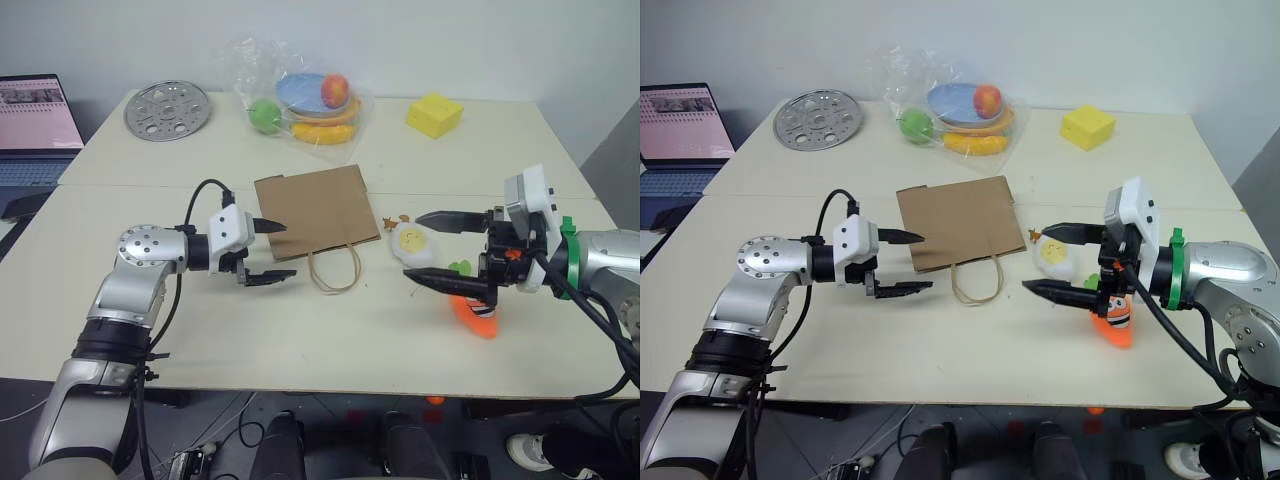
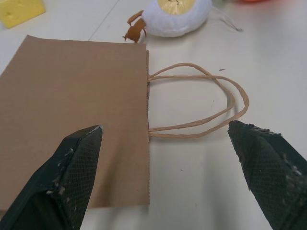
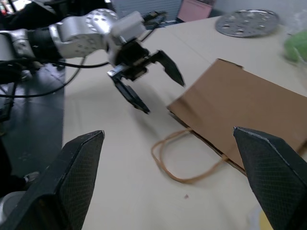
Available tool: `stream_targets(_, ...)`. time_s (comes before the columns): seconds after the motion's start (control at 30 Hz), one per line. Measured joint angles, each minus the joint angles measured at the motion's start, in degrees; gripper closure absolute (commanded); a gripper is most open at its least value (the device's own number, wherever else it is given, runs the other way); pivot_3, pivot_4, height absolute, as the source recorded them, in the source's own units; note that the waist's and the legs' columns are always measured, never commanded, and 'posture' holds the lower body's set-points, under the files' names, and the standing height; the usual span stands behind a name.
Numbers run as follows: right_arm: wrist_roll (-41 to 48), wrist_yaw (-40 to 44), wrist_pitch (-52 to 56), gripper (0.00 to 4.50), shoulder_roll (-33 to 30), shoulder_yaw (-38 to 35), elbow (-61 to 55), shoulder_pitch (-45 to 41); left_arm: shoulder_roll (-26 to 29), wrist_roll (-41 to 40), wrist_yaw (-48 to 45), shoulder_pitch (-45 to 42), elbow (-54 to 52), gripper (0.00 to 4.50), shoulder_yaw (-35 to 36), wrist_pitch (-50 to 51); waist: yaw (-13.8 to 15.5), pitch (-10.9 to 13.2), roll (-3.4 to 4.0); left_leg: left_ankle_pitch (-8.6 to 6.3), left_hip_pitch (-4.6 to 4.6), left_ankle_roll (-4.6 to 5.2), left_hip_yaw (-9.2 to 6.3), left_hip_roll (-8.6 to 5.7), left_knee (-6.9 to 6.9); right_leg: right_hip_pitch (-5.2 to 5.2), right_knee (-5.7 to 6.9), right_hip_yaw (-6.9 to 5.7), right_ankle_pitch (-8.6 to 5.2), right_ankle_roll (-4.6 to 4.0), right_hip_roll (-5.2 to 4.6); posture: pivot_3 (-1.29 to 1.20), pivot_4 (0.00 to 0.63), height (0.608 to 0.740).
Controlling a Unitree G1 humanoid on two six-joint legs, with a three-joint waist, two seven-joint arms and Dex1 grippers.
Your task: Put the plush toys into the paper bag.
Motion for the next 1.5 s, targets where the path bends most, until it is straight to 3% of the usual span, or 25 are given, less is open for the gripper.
stream_targets(0.17,0.32,-3.61,0.29,0.0,-0.09,-0.7,-0.6,1.03,-1.3,1.42,-2.42,-0.02,1.81,0.03,-1.38,-6.3,0.11,0.0,0.0,0.0,-0.04,0.01,-0.01,0.0,-0.02,-0.02,-0.03,-0.02,0.0,0.0,0.0,0.0,0.15,0.74)
stream_targets(0.53,1.96,-8.32,1.45,0.0,-0.25,-1.19,-2.94,3.27,-10.67,6.63,0.73,-1.5,3.71,0.03,-6.47,-13.91,0.64,0.0,0.0,0.0,-0.03,0.01,-0.01,0.0,0.05,-0.01,0.01,-0.01,0.01,0.01,0.01,0.0,0.15,0.74)
stream_targets(0.73,2.81,-9.45,1.46,0.0,-0.59,-1.23,-2.94,3.62,-11.01,9.95,1.88,-3.67,9.29,0.03,-7.88,-19.8,0.63,0.0,0.0,0.0,-0.03,0.01,-0.02,0.0,0.04,0.0,0.01,-0.02,0.01,0.01,0.01,0.0,0.15,0.74)
stream_targets(1.23,2.92,-10.14,1.29,0.0,-1.27,-2.08,-2.87,4.9,-12.95,9.03,4.09,-6.18,13.76,0.03,-7.61,-20.23,0.87,0.0,0.0,0.01,-0.03,0.01,-0.03,-0.01,0.06,0.0,0.04,-0.02,0.01,0.02,0.02,0.0,0.15,0.74)
stream_targets(1.5,2.77,-10.12,0.98,0.0,-1.26,-2.06,-2.82,4.9,-12.95,7.72,3.27,-6.61,14.29,2.35,-7.41,-20.01,0.86,0.0,0.0,0.01,-0.03,0.01,-0.03,0.0,0.05,0.0,0.04,-0.02,0.01,0.02,0.02,0.0,0.15,0.74)
